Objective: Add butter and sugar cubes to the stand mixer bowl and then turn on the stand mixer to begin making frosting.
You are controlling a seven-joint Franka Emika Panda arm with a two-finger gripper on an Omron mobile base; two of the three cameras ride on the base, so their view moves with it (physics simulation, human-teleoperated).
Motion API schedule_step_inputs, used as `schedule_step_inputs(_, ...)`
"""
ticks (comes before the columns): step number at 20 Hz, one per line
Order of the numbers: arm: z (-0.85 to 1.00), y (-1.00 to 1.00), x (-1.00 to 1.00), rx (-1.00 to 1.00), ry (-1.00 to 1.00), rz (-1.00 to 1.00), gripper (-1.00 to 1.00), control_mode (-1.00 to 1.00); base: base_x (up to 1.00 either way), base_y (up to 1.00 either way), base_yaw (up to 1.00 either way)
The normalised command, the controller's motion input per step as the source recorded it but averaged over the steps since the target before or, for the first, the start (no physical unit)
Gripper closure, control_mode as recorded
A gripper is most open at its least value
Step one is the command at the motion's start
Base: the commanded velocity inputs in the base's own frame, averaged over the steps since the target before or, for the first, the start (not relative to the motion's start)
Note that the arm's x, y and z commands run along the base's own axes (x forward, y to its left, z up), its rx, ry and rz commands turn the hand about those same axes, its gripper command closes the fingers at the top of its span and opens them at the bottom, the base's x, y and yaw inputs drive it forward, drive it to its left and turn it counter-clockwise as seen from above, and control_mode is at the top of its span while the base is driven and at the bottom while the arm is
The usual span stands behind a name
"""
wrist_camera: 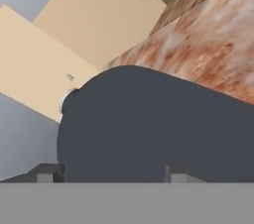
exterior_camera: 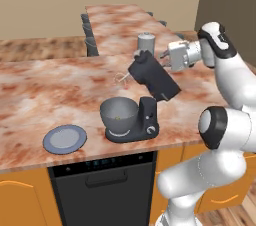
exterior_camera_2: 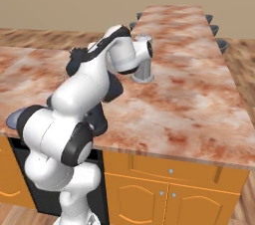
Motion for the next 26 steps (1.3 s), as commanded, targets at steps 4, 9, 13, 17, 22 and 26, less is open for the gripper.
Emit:
schedule_step_inputs(4, -0.83, 1.00, -0.19, -0.30, 0.01, 0.05, -1.00, -1.00, 0.00, 0.00, 0.00)
schedule_step_inputs(9, -0.87, 0.95, -0.05, -0.34, 0.04, 0.01, -1.00, -1.00, 0.00, 0.00, 0.00)
schedule_step_inputs(13, -0.66, 0.73, 0.00, -0.32, 0.03, 0.00, -1.00, -1.00, 0.00, 0.00, 0.00)
schedule_step_inputs(17, -0.80, 0.64, 0.00, -0.36, 0.06, -0.01, -1.00, -1.00, 0.00, 0.00, 0.00)
schedule_step_inputs(22, -0.62, 0.35, -0.40, -0.31, 0.06, -0.02, -1.00, -1.00, 0.00, 0.00, 0.00)
schedule_step_inputs(26, 0.13, -0.17, -1.00, -0.01, -0.18, 0.00, -1.00, -1.00, 0.00, 0.00, 0.00)
